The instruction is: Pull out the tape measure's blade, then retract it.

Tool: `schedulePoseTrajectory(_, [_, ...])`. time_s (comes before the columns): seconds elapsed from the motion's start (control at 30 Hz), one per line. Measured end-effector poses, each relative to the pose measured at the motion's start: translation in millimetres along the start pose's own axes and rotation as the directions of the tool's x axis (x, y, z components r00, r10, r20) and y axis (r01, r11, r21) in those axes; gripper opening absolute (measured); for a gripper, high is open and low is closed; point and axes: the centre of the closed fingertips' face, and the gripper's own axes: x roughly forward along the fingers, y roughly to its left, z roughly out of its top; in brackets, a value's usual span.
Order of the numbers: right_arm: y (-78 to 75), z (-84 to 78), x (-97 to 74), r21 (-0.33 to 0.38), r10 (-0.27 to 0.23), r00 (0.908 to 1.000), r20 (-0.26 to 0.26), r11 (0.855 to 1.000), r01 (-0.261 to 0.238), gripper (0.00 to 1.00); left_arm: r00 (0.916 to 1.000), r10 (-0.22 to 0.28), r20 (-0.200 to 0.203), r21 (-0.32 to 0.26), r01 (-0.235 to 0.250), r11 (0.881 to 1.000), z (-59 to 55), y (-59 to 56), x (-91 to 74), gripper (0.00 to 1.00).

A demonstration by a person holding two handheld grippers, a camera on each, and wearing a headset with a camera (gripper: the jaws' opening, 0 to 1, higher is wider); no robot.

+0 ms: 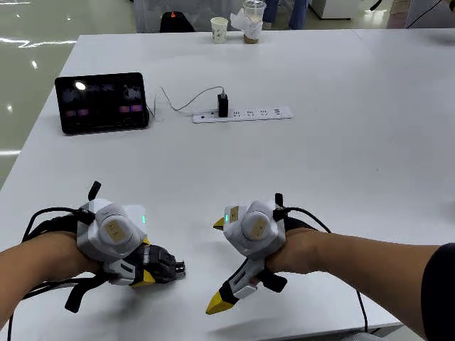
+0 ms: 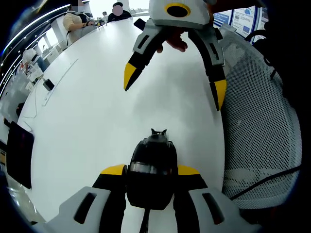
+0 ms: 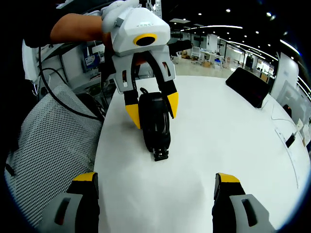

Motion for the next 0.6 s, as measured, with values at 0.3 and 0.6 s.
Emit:
schedulePoseTrajectory(0.3, [-0.8,11.2,12.4,0.013,0.015,0.9997,0.019,1.0,-0.015,0.99,1.0,0.006,0.004,0.014,-0.007,1.0,0.0,0.2,0.7,0.32])
schedulePoseTrajectory(0.6, [-14.3,19.9,19.3,0.01,-0.005,0.9992,0.039,1.0,0.005,0.99,0.9997,-0.015,0.018,0.009,0.015,1.0,-0.3,0.3,1.7,0.32])
